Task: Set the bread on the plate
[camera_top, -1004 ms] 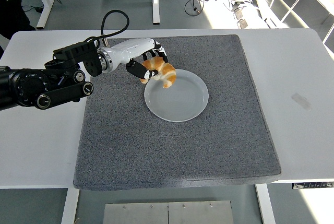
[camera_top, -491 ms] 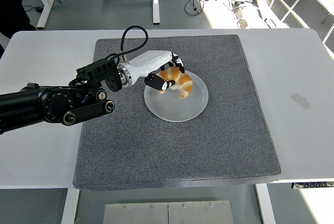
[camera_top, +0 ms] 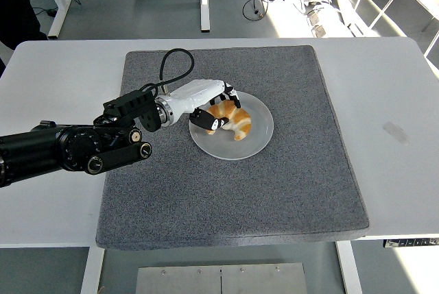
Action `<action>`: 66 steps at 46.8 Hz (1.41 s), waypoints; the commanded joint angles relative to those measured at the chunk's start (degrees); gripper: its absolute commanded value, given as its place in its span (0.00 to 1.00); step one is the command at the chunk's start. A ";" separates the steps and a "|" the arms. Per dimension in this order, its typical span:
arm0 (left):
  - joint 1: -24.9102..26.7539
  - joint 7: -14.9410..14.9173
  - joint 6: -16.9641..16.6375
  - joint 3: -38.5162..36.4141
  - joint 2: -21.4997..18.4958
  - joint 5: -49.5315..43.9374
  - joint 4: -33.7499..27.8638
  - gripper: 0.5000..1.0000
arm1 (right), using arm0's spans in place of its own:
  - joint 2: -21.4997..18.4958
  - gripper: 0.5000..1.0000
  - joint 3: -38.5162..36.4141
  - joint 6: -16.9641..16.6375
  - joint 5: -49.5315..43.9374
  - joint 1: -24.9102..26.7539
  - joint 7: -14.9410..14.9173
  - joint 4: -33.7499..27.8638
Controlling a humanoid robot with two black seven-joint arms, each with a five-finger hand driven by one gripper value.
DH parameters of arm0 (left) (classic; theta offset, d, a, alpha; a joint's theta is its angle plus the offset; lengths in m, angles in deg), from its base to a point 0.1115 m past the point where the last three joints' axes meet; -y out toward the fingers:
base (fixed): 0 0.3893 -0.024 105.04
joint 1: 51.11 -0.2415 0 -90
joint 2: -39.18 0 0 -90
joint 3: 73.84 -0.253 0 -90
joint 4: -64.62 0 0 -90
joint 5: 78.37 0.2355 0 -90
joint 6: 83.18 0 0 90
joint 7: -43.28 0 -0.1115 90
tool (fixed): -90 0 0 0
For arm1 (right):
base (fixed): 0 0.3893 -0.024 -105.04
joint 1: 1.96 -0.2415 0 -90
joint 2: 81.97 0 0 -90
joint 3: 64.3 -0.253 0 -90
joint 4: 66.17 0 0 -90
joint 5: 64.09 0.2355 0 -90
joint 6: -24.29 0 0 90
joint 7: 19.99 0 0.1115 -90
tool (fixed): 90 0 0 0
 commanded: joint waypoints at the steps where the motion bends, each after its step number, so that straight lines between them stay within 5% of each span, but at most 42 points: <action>1: -0.01 -0.08 0.47 -0.02 0.00 -0.37 -0.01 0.45 | 0.00 1.00 0.00 0.00 0.00 0.00 0.00 0.00; 4: -0.01 -0.08 0.56 -0.02 0.00 -0.37 -0.10 0.57 | 0.00 1.00 0.00 0.00 0.00 0.00 0.00 0.00; 12: -0.01 -0.17 0.74 -0.02 0.00 -0.63 -0.10 0.69 | 0.00 1.00 0.00 0.00 0.00 0.00 0.00 0.00; 41: -0.27 0.53 -1.36 17.64 -2.46 -17.24 -0.10 0.74 | 0.00 1.00 0.00 0.00 0.00 0.00 0.00 0.00; 52: -3.61 4.31 -11.30 23.79 -1.94 -23.48 0.08 0.74 | 0.00 1.00 0.00 0.00 0.00 0.00 0.00 0.00; 66: -8.09 11.95 -12.01 33.20 -0.71 -37.37 2.28 0.74 | 0.00 1.00 0.00 0.00 0.00 0.00 0.00 0.00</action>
